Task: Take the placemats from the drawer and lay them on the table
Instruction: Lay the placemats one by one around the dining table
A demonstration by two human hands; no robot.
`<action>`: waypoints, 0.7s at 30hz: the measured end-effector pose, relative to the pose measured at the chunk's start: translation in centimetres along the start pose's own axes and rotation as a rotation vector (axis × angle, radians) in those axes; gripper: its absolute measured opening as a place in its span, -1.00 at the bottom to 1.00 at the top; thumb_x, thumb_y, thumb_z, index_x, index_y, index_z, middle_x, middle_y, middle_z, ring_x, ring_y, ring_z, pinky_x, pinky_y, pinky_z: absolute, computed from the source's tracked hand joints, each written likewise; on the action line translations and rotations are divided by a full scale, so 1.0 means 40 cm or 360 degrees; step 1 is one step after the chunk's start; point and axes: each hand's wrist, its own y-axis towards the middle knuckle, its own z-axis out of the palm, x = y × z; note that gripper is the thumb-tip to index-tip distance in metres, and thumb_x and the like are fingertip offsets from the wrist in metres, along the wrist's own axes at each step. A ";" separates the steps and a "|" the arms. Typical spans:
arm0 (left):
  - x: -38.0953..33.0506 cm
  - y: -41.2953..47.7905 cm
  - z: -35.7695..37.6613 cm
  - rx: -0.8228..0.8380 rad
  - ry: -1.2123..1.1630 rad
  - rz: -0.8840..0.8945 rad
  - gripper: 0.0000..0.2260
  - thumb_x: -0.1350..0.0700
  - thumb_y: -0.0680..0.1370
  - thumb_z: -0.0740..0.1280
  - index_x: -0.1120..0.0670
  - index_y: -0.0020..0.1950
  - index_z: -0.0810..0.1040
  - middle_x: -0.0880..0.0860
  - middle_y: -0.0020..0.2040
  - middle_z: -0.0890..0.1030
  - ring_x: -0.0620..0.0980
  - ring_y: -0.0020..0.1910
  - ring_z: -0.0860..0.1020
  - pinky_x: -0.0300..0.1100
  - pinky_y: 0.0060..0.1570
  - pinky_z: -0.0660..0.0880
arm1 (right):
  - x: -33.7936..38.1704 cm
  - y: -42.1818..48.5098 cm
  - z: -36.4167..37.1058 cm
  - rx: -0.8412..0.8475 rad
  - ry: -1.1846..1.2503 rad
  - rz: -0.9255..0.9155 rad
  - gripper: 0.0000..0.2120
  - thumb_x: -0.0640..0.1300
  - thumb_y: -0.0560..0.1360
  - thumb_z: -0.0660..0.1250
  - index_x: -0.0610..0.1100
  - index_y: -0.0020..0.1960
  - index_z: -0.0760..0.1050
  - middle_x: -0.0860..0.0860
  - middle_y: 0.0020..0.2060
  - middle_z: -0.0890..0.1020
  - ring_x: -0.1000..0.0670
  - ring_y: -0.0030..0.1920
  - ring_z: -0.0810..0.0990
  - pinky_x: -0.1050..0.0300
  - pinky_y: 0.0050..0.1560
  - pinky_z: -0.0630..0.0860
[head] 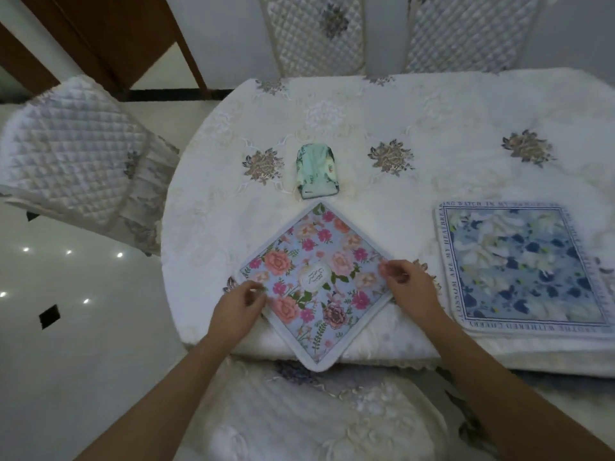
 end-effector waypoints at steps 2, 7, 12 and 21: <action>-0.010 0.056 -0.014 0.0008 0.0011 0.0099 -0.73 -0.03 0.58 0.36 0.01 0.25 0.58 -0.05 0.01 0.64 -0.08 -0.11 0.61 -0.13 -0.08 0.58 | -0.010 -0.042 0.017 -0.0010 0.0070 0.0107 -0.72 -0.22 0.51 0.38 -0.10 0.22 0.56 0.03 -0.02 0.65 0.03 -0.01 0.63 0.13 0.00 0.57; -0.041 0.212 -0.029 0.0098 0.0157 0.0380 -0.67 -0.08 0.56 0.37 0.01 0.27 0.56 0.04 0.15 0.57 -0.01 0.03 0.54 -0.11 0.03 0.49 | -0.007 -0.147 0.079 -0.0088 0.0155 0.0400 -0.68 -0.13 0.53 0.35 -0.05 0.28 0.49 0.06 0.03 0.55 0.07 -0.01 0.56 0.18 0.00 0.48; -0.059 0.312 -0.029 0.0183 0.0333 0.0554 -0.57 -0.19 0.49 0.39 -0.02 0.28 0.52 0.07 0.13 0.59 0.13 0.08 0.56 0.05 0.03 0.55 | 0.007 -0.182 0.141 -0.0219 0.0324 0.0668 -0.61 -0.09 0.50 0.39 -0.05 0.31 0.44 -0.03 0.14 0.52 -0.06 0.12 0.57 -0.08 0.14 0.56; -0.009 0.284 -0.065 0.0259 0.0102 0.0318 -0.65 0.04 0.51 0.43 0.01 0.28 0.51 0.04 0.07 0.56 -0.04 -0.13 0.56 -0.14 -0.15 0.50 | 0.047 -0.188 0.185 -0.0429 0.0435 0.0525 -0.71 -0.25 0.55 0.29 -0.09 0.27 0.50 0.05 -0.02 0.57 0.12 -0.13 0.59 0.24 -0.28 0.56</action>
